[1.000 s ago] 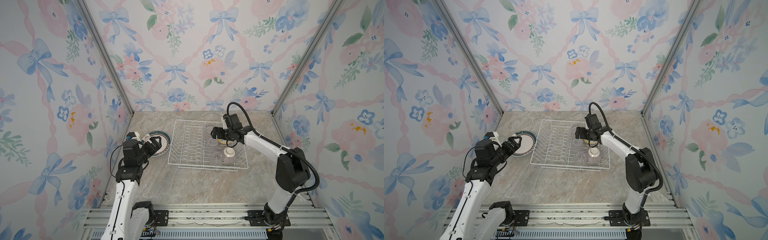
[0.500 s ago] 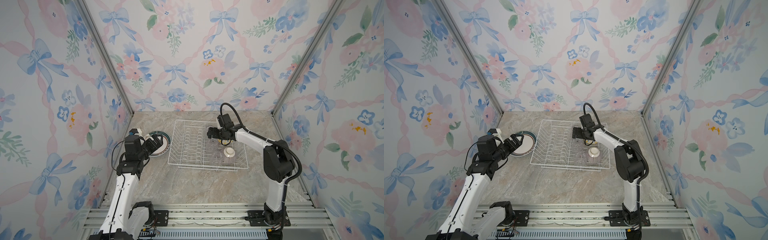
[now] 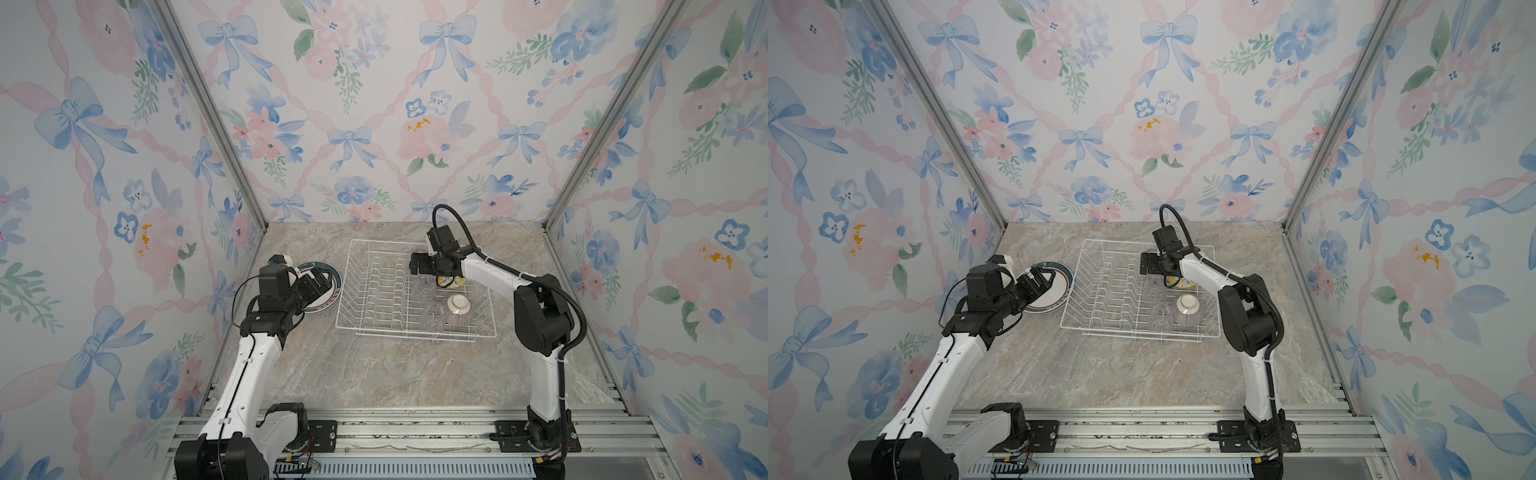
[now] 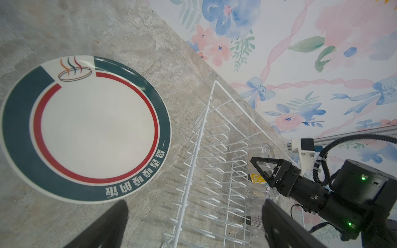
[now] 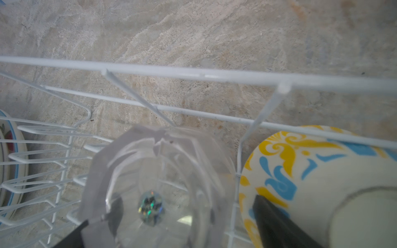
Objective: Unload the mixed dishes from the dish rack
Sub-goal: 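Lower the right gripper onto a clear octagonal glass in the rack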
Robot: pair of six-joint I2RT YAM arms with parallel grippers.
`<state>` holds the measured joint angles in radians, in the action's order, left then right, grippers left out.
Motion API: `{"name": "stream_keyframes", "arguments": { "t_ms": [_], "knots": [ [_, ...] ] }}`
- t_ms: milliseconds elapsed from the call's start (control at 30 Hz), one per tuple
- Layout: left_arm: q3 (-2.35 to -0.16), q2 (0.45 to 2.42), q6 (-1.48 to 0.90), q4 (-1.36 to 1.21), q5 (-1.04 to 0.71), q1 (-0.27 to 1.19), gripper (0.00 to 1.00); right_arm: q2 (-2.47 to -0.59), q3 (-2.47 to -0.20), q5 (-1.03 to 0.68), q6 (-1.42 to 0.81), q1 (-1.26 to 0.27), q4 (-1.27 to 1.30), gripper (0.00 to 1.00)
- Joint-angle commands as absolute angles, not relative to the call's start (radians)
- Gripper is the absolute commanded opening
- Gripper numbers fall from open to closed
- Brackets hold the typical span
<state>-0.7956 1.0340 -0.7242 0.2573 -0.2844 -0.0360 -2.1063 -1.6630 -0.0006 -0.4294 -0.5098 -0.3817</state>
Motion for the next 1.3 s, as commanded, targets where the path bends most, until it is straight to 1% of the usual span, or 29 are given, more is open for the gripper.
{"name": "stream_keyframes", "arguments": {
  "t_ms": [0,333,700,800,833,900,1000,1100,1200,1267],
  "knots": [
    [-0.83,1.054,-0.692,0.256,-0.261,-0.024,0.98,-2.142,-1.726,0.049,-0.391,-0.525,-0.421,0.96],
    [-0.843,1.118,-0.675,0.255,-0.243,-0.009,0.98,-2.192,-1.786,0.098,-0.333,-0.545,-0.446,0.92],
    [-0.867,1.188,-0.645,0.249,-0.235,0.006,0.98,-2.202,-1.809,0.101,-0.327,-0.545,-0.438,0.74],
    [-0.854,1.202,-0.642,0.231,-0.235,0.008,0.98,-2.193,-1.801,0.101,-0.329,-0.545,-0.428,0.65],
    [-0.854,1.207,-0.644,0.226,-0.236,0.008,0.98,-2.191,-1.801,0.1,-0.331,-0.545,-0.424,0.65],
    [-0.857,1.217,-0.646,0.223,-0.245,0.008,0.98,-2.191,-1.807,0.097,-0.333,-0.542,-0.428,0.66],
    [-0.85,1.216,-0.651,0.206,-0.239,0.008,0.98,-2.196,-1.821,0.086,-0.336,-0.536,-0.441,0.7],
    [-0.837,1.204,-0.652,0.188,-0.227,0.008,0.98,-2.202,-1.832,0.092,-0.335,-0.534,-0.456,0.75],
    [-0.83,1.193,-0.648,0.183,-0.226,0.008,0.98,-2.202,-1.832,0.089,-0.343,-0.533,-0.46,0.78],
    [-0.829,1.188,-0.647,0.181,-0.226,0.008,0.98,-2.2,-1.827,0.088,-0.346,-0.535,-0.453,0.82]
  ]
}}
